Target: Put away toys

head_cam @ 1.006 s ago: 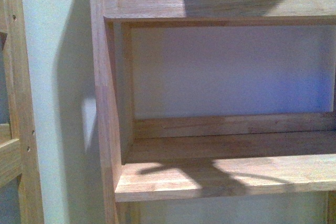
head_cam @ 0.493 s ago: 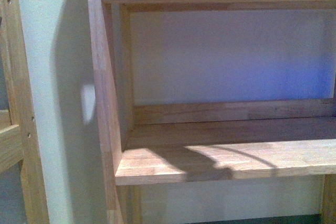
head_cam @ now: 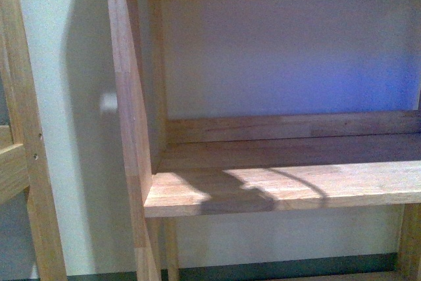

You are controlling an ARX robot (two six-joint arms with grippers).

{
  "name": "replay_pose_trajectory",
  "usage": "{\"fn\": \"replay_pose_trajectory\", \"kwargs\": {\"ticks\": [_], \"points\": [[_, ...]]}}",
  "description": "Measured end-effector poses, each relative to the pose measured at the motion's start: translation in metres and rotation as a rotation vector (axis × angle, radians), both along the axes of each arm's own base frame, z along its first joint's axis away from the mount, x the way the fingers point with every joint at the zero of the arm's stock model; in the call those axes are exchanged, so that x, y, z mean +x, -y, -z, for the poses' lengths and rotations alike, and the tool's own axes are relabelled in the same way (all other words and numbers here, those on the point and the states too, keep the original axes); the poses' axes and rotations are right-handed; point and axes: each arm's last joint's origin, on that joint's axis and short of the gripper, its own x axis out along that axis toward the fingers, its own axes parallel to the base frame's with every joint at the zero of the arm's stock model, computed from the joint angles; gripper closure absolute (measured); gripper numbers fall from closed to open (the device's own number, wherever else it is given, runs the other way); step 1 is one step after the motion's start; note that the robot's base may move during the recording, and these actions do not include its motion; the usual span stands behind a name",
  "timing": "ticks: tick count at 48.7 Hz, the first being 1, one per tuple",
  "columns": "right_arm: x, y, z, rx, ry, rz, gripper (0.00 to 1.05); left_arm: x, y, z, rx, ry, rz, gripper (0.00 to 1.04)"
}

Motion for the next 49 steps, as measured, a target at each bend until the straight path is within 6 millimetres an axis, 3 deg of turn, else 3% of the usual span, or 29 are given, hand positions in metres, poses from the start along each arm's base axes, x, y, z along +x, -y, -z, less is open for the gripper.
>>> {"fn": "replay_pose_trajectory", "kwargs": {"ticks": [35,43,49], "points": [[0.018,-0.005,0.009,0.04,-0.042,0.007,0.97,0.0,0.0,0.0,0.0,0.0,0.0,0.06],[0.02,-0.006,0.012,0.031,-0.047,0.017,0.76,0.0,0.0,0.0,0.0,0.0,0.0,0.06],[0.022,-0.005,0.013,0.019,-0.036,0.068,0.51,0.0,0.0,0.0,0.0,0.0,0.0,0.06]]}}
